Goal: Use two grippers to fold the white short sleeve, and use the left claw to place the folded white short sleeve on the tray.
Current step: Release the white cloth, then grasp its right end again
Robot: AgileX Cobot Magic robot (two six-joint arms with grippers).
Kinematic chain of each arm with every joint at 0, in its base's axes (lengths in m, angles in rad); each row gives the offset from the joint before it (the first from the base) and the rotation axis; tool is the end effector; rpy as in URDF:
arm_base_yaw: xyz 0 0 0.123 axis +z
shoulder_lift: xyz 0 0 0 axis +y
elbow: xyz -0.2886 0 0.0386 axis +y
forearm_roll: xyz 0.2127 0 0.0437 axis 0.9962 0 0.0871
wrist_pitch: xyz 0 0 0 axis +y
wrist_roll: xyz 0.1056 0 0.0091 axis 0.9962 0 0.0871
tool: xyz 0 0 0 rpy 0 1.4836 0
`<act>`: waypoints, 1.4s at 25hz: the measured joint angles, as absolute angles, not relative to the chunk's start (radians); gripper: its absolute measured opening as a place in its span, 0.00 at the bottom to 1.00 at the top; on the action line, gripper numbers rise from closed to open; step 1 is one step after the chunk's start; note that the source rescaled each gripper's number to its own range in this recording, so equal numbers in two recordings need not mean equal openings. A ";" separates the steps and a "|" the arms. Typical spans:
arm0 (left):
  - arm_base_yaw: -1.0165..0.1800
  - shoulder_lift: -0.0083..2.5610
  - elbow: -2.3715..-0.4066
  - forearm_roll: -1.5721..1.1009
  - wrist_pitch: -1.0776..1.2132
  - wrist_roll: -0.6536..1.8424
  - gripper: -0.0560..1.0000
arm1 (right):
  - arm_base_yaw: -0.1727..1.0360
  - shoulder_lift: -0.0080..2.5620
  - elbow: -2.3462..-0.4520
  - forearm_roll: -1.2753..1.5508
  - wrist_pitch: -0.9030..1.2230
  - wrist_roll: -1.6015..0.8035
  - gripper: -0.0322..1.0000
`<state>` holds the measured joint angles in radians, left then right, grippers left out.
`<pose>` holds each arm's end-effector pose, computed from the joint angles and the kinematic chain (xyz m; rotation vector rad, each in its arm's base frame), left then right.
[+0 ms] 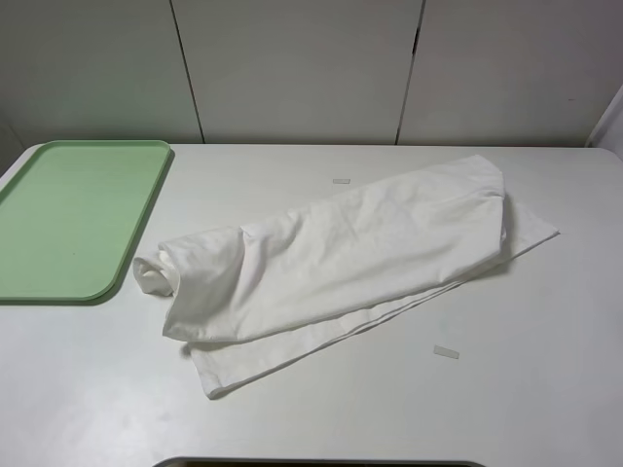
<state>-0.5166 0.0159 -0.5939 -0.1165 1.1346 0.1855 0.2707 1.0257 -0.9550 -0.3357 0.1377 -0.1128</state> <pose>-0.0400 0.0099 0.2714 0.7208 1.9216 -0.3453 0.1977 0.0498 0.4062 -0.5593 1.5917 -0.1694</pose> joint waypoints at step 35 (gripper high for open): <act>-0.058 -0.006 -0.483 -0.118 1.075 0.173 1.00 | 0.271 1.026 -0.955 0.043 0.386 -0.012 1.00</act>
